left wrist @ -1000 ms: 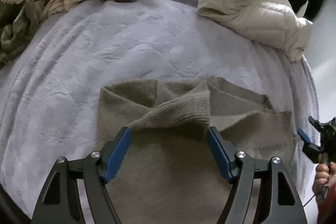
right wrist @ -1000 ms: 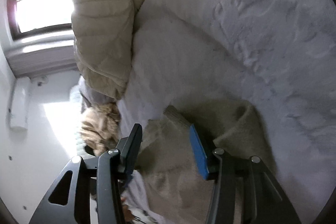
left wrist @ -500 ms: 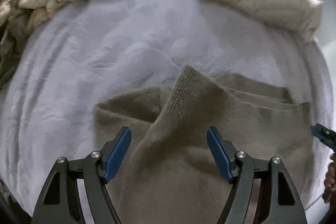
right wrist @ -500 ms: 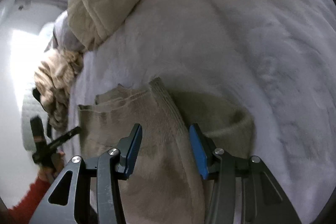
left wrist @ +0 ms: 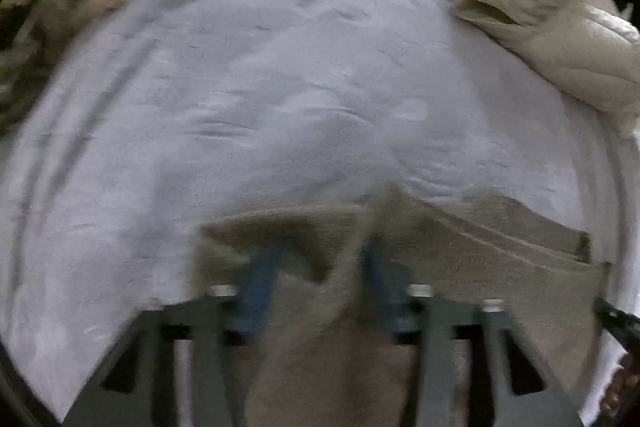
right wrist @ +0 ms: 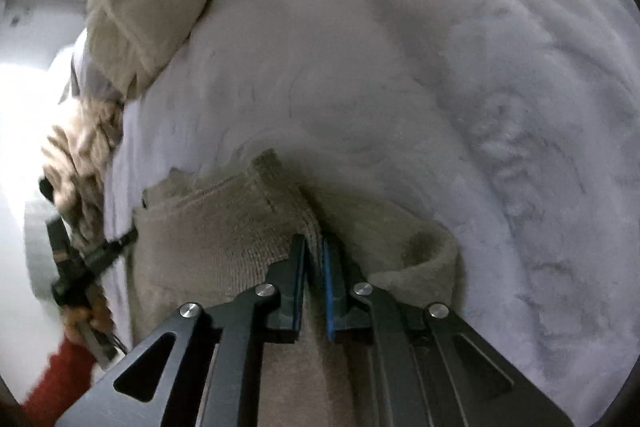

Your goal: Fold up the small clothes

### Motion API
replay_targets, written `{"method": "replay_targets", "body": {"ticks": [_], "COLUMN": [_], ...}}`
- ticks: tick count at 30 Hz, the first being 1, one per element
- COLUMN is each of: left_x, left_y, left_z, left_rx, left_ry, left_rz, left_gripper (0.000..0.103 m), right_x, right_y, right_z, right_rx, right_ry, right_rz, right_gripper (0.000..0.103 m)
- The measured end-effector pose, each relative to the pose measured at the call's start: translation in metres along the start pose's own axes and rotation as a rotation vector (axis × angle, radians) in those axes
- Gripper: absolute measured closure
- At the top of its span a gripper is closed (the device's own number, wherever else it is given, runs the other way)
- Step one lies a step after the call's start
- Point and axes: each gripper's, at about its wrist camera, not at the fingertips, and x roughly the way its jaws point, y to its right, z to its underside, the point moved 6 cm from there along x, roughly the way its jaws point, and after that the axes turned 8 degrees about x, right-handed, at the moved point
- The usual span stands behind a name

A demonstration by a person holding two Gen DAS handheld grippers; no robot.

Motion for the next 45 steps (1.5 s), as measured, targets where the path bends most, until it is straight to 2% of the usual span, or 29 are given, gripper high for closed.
{"method": "replay_targets", "body": {"ticks": [1,3,5,9,11,14,17,20,24,27,29,32,34,35,36,39,41,45], "left_x": [-0.008,-0.018,-0.03,-0.052,-0.059,-0.067,-0.066,-0.062,-0.058,-0.055,-0.052,-0.048,-0.044,-0.043,-0.044,-0.062,-0.068,-0.056], "left_y": [-0.007,-0.015,-0.024,-0.035,-0.039,-0.037,-0.035,-0.03,-0.021,-0.018,-0.021,-0.027,-0.031,-0.033,-0.031,-0.031,-0.031,-0.044], "left_z": [0.002,0.009,0.022,0.057,0.083,0.116,0.142,0.158,0.168,0.166,0.167,0.167,0.169,0.17,0.17,0.173,0.177,0.191], "left_rx": [-0.002,-0.004,-0.002,-0.016,-0.037,-0.023,0.013,0.039,0.072,0.098,0.101,0.093,0.09,0.093,0.098,0.144,0.168,0.15], "left_ry": [0.013,0.003,-0.014,-0.039,-0.057,-0.084,-0.109,-0.132,-0.138,-0.131,-0.141,-0.154,-0.164,-0.17,-0.163,-0.12,-0.107,-0.13], "left_rz": [-0.029,-0.022,-0.014,0.076,0.141,0.19,0.222,0.267,0.328,0.354,0.369,0.393,0.407,0.417,0.426,0.467,0.468,0.449], "left_gripper": [0.037,0.037,0.037,0.037,0.037,0.037,0.037,0.037,0.038,0.038,0.038,0.06,0.095,0.097,0.097,0.097,0.097,0.097], "right_x": [-0.004,-0.012,-0.023,-0.044,-0.052,-0.053,-0.046,-0.039,-0.034,-0.038,-0.039,-0.041,-0.037,-0.035,-0.037,-0.053,-0.066,-0.061], "right_y": [0.002,0.006,0.009,0.012,0.008,-0.004,-0.007,0.004,0.031,0.054,0.062,0.076,0.079,0.078,0.078,0.063,0.052,0.063], "right_z": [0.001,0.004,0.01,0.036,0.057,0.102,0.148,0.192,0.229,0.237,0.236,0.226,0.223,0.222,0.221,0.216,0.215,0.218], "right_rx": [0.008,0.03,0.059,0.126,0.138,0.146,0.172,0.241,0.394,0.491,0.553,0.642,0.671,0.672,0.656,0.548,0.462,0.442], "right_ry": [0.003,0.005,0.017,0.021,0.014,-0.029,-0.081,-0.085,-0.03,0.063,0.123,0.195,0.195,0.184,0.173,0.174,0.177,0.153], "right_rz": [0.0,-0.013,-0.057,-0.161,-0.221,-0.284,-0.284,-0.255,-0.261,-0.231,-0.248,-0.307,-0.319,-0.292,-0.27,-0.24,-0.22,-0.157], "right_gripper": [0.083,0.066,0.06,0.059,0.059,0.058,0.057,0.057,0.057,0.051,0.051,0.051,0.056,0.081,0.093,0.094,0.094,0.094]}}
